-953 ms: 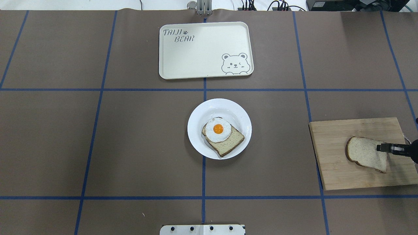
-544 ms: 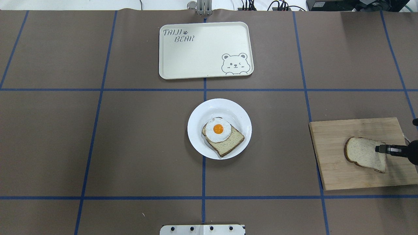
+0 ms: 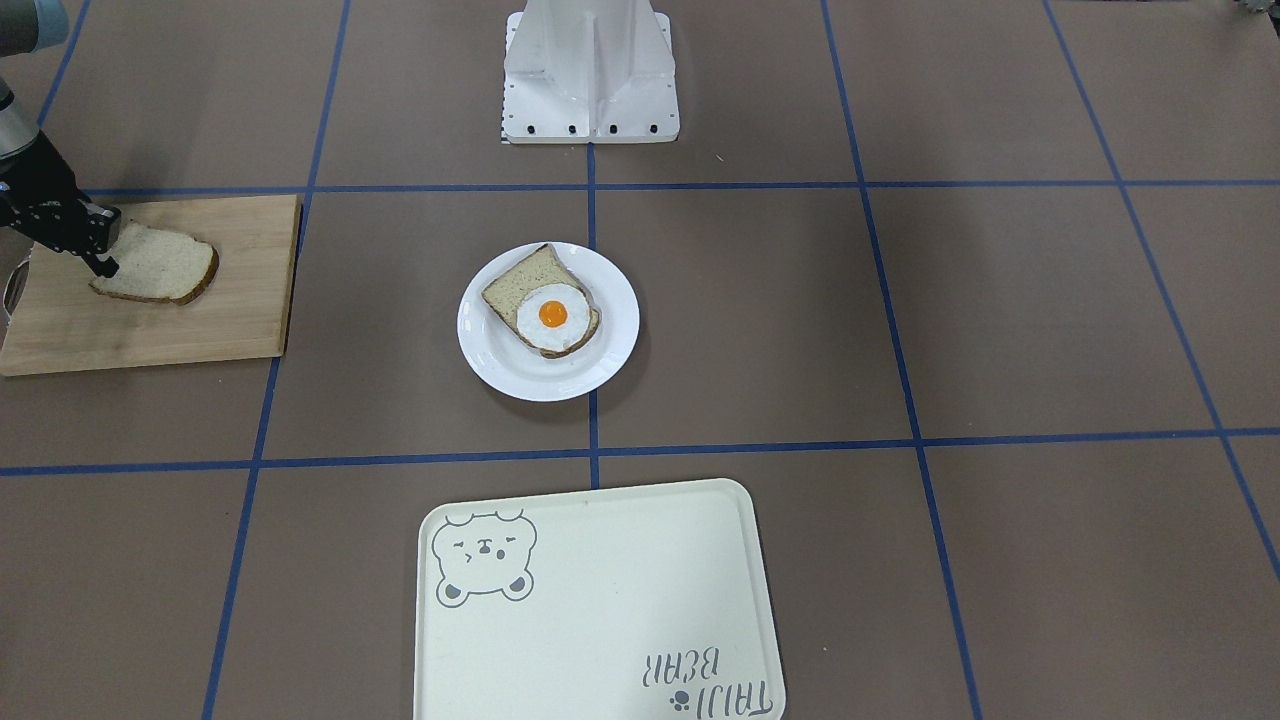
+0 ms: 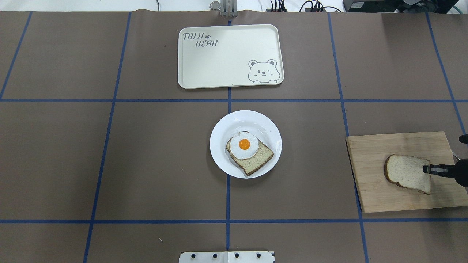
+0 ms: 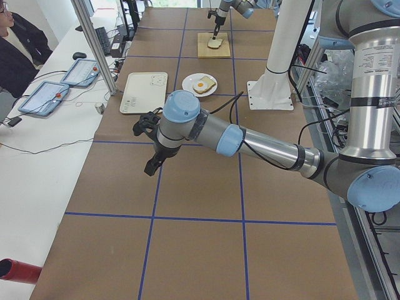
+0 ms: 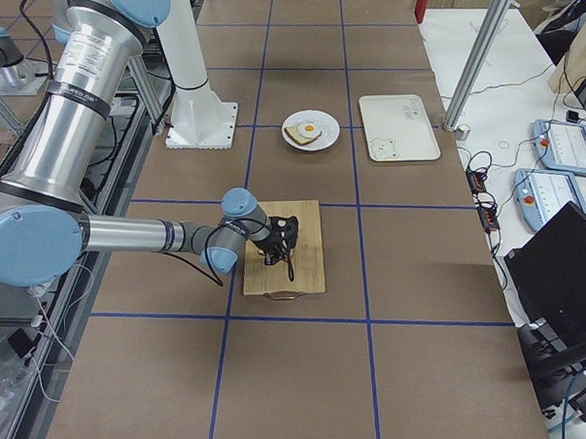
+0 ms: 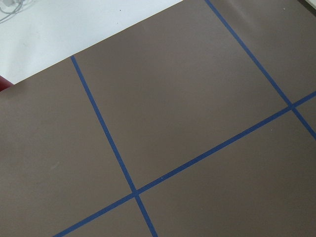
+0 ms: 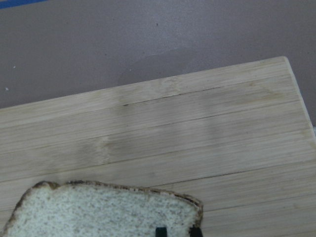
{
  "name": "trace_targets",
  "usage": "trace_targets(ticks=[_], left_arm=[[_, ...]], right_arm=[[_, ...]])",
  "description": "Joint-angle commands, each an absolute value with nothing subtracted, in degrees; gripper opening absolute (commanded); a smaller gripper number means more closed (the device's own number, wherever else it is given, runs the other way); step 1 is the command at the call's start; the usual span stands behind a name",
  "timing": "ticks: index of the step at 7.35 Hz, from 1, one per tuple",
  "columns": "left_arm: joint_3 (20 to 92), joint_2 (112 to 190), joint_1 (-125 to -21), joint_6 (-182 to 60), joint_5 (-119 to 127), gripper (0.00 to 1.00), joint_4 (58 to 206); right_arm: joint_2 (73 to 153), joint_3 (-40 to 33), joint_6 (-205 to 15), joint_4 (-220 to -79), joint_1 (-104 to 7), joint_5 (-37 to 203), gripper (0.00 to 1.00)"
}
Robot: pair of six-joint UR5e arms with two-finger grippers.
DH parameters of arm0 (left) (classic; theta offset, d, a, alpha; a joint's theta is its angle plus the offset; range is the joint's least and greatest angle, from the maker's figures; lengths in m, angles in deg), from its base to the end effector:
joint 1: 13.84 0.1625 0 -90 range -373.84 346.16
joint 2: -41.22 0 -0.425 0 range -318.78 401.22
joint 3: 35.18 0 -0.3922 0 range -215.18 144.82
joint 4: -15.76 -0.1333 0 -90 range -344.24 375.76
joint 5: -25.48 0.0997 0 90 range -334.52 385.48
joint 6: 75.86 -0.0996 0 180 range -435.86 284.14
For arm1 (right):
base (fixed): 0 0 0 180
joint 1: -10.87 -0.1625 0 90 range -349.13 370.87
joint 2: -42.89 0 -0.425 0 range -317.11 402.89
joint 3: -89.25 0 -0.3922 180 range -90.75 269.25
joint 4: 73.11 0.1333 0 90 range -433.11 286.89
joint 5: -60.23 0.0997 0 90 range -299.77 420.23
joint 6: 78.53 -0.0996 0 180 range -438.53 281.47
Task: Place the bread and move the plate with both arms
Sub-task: 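Close the right gripper on the bread slice and lift it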
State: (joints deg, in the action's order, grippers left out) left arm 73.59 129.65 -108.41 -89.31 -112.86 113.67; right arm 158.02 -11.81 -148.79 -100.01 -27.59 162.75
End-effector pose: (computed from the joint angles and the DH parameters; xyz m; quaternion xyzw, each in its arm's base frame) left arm -0.0971 -0.4752 0.4890 0.2585 0.3637 0.1577 0.8810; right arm -0.1958 -0.2982 0.6311 0.1139 -0.4086 0.1025 0.8997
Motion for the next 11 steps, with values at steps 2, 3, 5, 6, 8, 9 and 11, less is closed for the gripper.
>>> trace_targets(ticks=[2, 3, 5, 6, 8, 9, 11], left_arm=[[73.4, 129.6, -108.4, -89.3, -112.9, 0.99, 113.7], [73.4, 129.6, -108.4, -89.3, -112.9, 0.99, 113.7], [73.5, 129.6, -108.5, -89.3, -112.9, 0.99, 113.7], [73.5, 129.6, -108.4, -89.3, -112.9, 0.99, 113.7], [73.7, 129.6, -108.5, -89.3, -112.9, 0.99, 113.7], [73.7, 129.6, -108.5, -89.3, -112.9, 0.99, 113.7], [74.3, 128.0, -108.5, -89.4, -113.0, 0.99, 113.8]], right_arm=[[158.5, -12.4, -146.4, -99.0, -28.7, 165.8, 0.0], [158.6, -12.1, -145.9, -96.0, -31.9, 170.8, 0.0], [157.7, -11.7, -144.3, -92.5, -37.8, 179.6, 0.0], [156.5, -11.6, -144.3, -91.0, -40.7, 184.0, 0.0], [153.9, -11.6, -144.7, -90.2, -50.4, 196.3, 0.0], [152.6, -11.8, -145.5, -90.2, -51.2, 197.0, 0.0], [147.1, -11.9, -155.6, -90.8, -51.4, 195.9, 0.0]])
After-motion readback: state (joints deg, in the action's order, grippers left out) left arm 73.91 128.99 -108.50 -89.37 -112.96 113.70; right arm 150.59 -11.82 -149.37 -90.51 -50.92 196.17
